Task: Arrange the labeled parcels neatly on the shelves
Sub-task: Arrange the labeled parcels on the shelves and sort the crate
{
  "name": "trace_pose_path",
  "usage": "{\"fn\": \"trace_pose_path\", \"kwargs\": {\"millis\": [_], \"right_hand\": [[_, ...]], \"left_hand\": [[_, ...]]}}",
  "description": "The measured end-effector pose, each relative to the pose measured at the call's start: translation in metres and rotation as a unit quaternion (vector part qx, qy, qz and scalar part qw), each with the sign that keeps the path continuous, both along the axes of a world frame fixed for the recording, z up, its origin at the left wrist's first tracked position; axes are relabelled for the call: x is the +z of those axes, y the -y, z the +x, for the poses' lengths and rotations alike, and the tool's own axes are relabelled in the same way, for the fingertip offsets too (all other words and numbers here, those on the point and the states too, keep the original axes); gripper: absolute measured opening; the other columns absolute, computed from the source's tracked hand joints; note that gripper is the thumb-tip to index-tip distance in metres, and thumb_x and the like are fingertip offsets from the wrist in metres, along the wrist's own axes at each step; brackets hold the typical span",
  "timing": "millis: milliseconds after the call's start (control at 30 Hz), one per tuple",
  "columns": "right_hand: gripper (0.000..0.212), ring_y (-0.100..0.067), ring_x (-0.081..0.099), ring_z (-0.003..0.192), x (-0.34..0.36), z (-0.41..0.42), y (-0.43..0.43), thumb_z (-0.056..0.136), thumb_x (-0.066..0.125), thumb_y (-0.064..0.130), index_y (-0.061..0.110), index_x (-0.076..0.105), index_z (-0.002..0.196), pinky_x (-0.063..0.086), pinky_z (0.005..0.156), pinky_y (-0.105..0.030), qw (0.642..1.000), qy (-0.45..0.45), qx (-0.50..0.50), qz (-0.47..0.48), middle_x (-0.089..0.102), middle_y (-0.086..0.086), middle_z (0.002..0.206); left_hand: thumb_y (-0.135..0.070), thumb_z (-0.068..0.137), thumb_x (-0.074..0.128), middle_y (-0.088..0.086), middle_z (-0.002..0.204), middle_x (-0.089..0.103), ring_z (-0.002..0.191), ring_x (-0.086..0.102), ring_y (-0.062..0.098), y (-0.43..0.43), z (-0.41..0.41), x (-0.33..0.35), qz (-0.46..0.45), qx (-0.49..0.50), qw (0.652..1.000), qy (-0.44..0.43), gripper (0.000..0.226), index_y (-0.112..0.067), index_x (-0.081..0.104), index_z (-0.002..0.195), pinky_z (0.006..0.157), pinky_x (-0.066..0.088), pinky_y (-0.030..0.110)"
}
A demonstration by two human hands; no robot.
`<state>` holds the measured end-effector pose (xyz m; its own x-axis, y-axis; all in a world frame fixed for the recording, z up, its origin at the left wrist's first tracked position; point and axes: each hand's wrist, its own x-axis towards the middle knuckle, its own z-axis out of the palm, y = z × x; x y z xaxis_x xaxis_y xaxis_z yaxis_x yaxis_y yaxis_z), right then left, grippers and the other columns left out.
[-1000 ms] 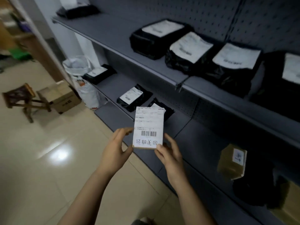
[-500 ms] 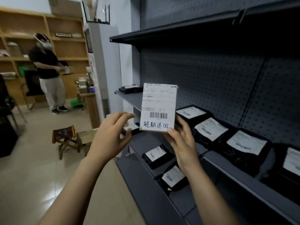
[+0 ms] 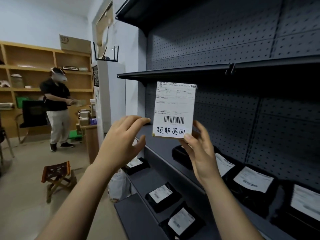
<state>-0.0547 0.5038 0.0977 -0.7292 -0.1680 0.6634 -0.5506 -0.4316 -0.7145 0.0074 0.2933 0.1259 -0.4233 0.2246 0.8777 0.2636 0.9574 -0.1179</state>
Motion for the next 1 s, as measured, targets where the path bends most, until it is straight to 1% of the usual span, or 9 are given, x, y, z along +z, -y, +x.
{"fn": "trace_pose_path", "kwargs": {"millis": [67,133,300,433,567,667,767,867,1000], "right_hand": [[0.051,-0.019,0.058,0.123,0.0,0.0,-0.004,0.075,0.071,0.037,0.04,0.057,0.124,0.049,0.1,-0.034,1.0,-0.002,-0.004,0.001,0.065,-0.001,0.127],[0.054,-0.016,0.059,0.121,-0.001,0.0,-0.009,0.075,0.071,0.036,0.036,0.055,0.127,0.05,0.096,-0.028,1.0,0.002,-0.008,-0.001,0.066,0.0,0.125],[0.049,-0.016,0.063,0.116,-0.012,0.004,-0.048,0.079,0.07,0.025,0.035,0.055,0.124,0.051,0.089,-0.024,0.998,0.023,-0.065,-0.013,0.069,0.0,0.119],[0.058,-0.02,0.06,0.121,-0.018,0.018,-0.11,0.072,0.072,0.034,0.032,0.054,0.127,0.052,0.092,-0.027,0.986,0.044,-0.158,-0.028,0.063,-0.01,0.128],[0.063,-0.021,0.058,0.123,-0.027,0.055,-0.177,0.072,0.07,0.033,0.025,0.052,0.132,0.051,0.098,-0.032,0.957,0.047,-0.284,-0.042,0.062,-0.008,0.132],[0.06,-0.023,0.058,0.123,-0.037,0.099,-0.218,0.075,0.07,0.031,0.025,0.053,0.132,0.05,0.097,-0.033,0.921,0.052,-0.384,-0.047,0.06,-0.011,0.133],[0.056,-0.023,0.059,0.122,-0.047,0.157,-0.248,0.075,0.071,0.026,0.026,0.055,0.129,0.05,0.099,-0.035,0.87,0.064,-0.484,-0.071,0.059,-0.014,0.133],[0.062,-0.019,0.059,0.121,-0.059,0.226,-0.262,0.069,0.071,0.03,0.026,0.055,0.128,0.052,0.094,-0.029,0.81,0.069,-0.575,-0.09,0.058,-0.012,0.133],[0.058,-0.02,0.058,0.123,-0.079,0.32,-0.26,0.069,0.072,0.032,0.03,0.057,0.126,0.052,0.091,-0.027,0.721,0.076,-0.681,-0.105,0.062,-0.009,0.128]], "left_hand": [[-0.012,0.077,0.075,0.005,0.11,0.062,0.101,0.057,0.024,-0.003,-0.003,0.0,-0.004,-0.003,1.0,0.0,0.045,-0.011,0.062,0.12,0.084,0.046,0.035],[-0.013,0.078,0.075,0.005,0.111,0.062,0.101,0.057,0.024,-0.006,-0.006,-0.002,-0.001,-0.008,1.0,0.005,0.045,-0.011,0.062,0.121,0.083,0.047,0.036],[-0.019,0.083,0.063,0.006,0.113,0.062,0.102,0.058,0.026,-0.034,-0.03,-0.009,-0.006,-0.061,0.998,0.029,0.039,-0.01,0.061,0.121,0.085,0.048,0.038],[-0.012,0.081,0.066,0.006,0.109,0.061,0.099,0.056,0.027,-0.093,-0.063,-0.008,-0.023,-0.156,0.987,0.019,0.037,-0.009,0.061,0.118,0.078,0.047,0.04],[-0.014,0.08,0.061,0.004,0.107,0.062,0.097,0.056,0.026,-0.177,-0.083,-0.017,-0.022,-0.287,0.957,0.03,0.037,-0.01,0.062,0.116,0.073,0.045,0.037],[-0.02,0.082,0.057,0.002,0.107,0.062,0.097,0.055,0.024,-0.243,-0.081,-0.031,-0.036,-0.383,0.922,0.049,0.037,-0.012,0.061,0.117,0.075,0.041,0.032],[-0.022,0.082,0.058,0.001,0.11,0.061,0.101,0.053,0.022,-0.302,-0.066,-0.042,-0.046,-0.473,0.878,0.066,0.039,-0.014,0.06,0.12,0.079,0.043,0.035],[-0.022,0.081,0.058,0.001,0.111,0.061,0.103,0.053,0.023,-0.354,-0.034,-0.049,-0.063,-0.56,0.822,0.086,0.04,-0.014,0.059,0.12,0.081,0.045,0.038],[-0.021,0.082,0.058,0.002,0.111,0.06,0.103,0.052,0.024,-0.407,0.034,-0.062,-0.083,-0.665,0.736,0.098,0.039,-0.014,0.058,0.12,0.084,0.044,0.04]]}}
